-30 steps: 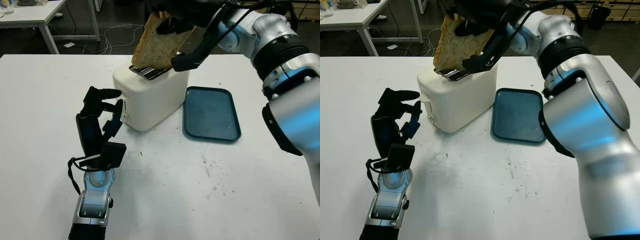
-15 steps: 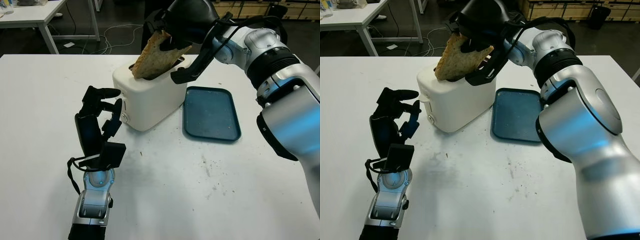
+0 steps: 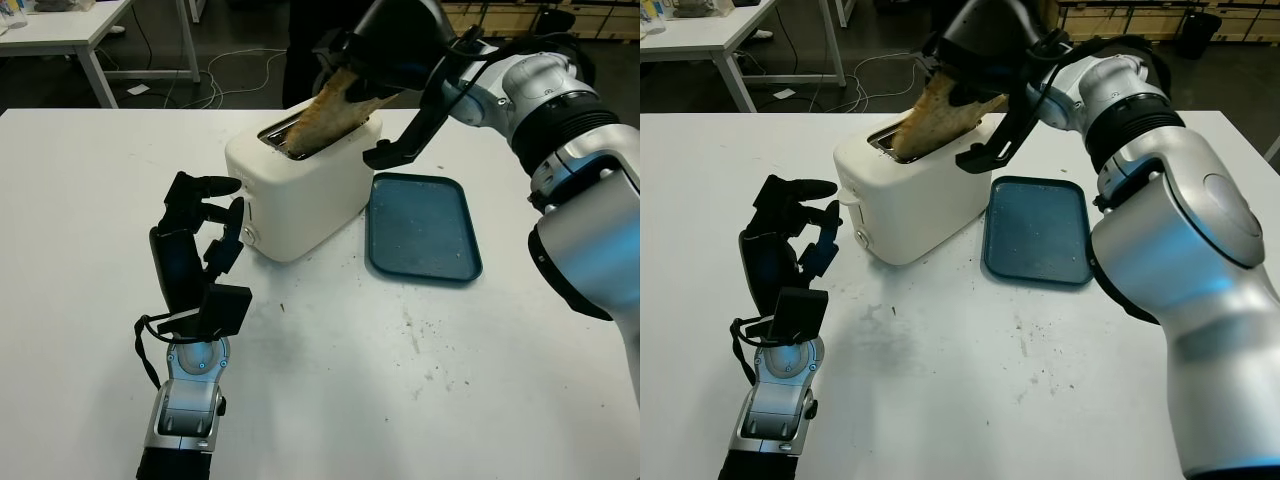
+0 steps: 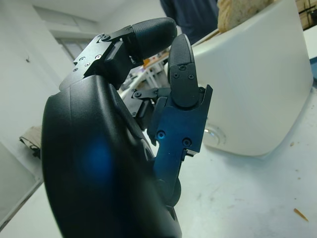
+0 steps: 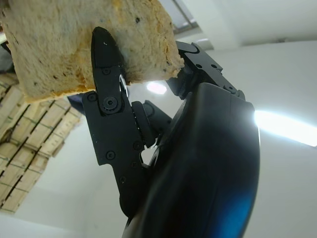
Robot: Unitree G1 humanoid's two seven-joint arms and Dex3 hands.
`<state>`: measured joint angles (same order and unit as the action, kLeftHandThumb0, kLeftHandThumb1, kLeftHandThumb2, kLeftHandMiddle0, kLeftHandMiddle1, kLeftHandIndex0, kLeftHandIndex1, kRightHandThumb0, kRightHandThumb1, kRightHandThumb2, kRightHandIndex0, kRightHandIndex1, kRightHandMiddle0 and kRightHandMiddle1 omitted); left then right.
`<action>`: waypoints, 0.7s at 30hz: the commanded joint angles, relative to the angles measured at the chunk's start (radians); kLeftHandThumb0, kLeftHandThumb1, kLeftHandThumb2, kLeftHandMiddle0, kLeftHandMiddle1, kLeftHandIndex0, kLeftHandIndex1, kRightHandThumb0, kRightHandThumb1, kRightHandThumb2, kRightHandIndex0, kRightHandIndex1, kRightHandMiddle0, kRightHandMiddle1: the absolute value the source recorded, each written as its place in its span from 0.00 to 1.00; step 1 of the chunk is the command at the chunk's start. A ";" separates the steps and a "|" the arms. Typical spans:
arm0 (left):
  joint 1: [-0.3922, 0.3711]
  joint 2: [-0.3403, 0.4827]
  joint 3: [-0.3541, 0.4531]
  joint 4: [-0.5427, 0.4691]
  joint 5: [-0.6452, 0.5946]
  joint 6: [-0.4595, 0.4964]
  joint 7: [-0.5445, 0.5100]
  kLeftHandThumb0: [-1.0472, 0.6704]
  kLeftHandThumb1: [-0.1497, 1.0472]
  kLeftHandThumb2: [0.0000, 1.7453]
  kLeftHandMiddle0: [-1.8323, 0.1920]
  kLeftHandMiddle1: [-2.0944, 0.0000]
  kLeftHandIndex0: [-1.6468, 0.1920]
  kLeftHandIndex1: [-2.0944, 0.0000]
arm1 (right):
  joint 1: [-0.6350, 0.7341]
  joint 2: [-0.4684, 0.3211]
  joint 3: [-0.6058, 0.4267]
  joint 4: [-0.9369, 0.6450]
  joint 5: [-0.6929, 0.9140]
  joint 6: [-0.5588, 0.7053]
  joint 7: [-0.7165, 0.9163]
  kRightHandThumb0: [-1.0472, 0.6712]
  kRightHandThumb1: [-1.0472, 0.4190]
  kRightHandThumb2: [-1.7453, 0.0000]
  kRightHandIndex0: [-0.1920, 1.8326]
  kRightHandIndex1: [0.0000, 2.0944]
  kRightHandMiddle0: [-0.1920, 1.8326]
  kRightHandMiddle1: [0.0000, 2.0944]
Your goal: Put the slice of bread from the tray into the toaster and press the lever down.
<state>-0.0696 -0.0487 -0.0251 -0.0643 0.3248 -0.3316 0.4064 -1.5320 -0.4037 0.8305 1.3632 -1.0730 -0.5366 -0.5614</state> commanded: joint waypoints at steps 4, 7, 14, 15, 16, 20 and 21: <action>0.003 -0.011 -0.002 -0.011 0.008 0.005 0.003 0.41 0.89 0.19 0.60 0.30 0.62 0.43 | -0.059 -0.016 0.035 0.003 -0.047 0.051 -0.039 0.33 0.09 0.83 0.68 0.83 0.54 0.83; 0.004 -0.012 -0.002 -0.012 0.006 0.003 0.003 0.41 0.89 0.19 0.60 0.30 0.62 0.43 | -0.062 -0.012 0.053 0.006 -0.064 0.063 -0.051 0.32 0.09 0.84 0.68 0.83 0.54 0.83; 0.005 -0.010 -0.003 -0.013 0.010 0.003 0.003 0.41 0.89 0.19 0.60 0.30 0.62 0.43 | -0.051 0.012 0.097 0.008 -0.093 0.044 -0.069 0.31 0.09 0.78 0.68 0.83 0.54 0.83; 0.005 -0.010 -0.003 -0.013 0.009 0.001 0.004 0.41 0.89 0.19 0.60 0.30 0.62 0.43 | -0.048 0.017 0.099 0.009 -0.090 0.040 -0.055 0.31 0.09 0.78 0.68 0.83 0.54 0.83; 0.004 -0.011 -0.003 -0.010 0.005 -0.004 0.003 0.41 0.89 0.19 0.60 0.30 0.62 0.43 | -0.046 0.023 0.101 0.010 -0.088 0.037 -0.042 0.30 0.09 0.77 0.67 0.83 0.53 0.83; 0.004 -0.016 -0.004 -0.010 0.002 -0.002 0.005 0.41 0.89 0.19 0.60 0.29 0.62 0.43 | -0.031 0.050 0.146 0.007 -0.120 0.032 -0.081 0.30 0.09 0.78 0.67 0.83 0.52 0.83; 0.005 -0.017 -0.004 -0.010 0.003 -0.003 0.006 0.41 0.89 0.19 0.60 0.29 0.62 0.43 | -0.026 0.058 0.151 0.008 -0.122 0.030 -0.082 0.29 0.09 0.79 0.67 0.83 0.52 0.83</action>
<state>-0.0696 -0.0488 -0.0257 -0.0645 0.3243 -0.3318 0.4066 -1.5631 -0.3579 0.9737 1.3720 -1.1852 -0.4952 -0.6269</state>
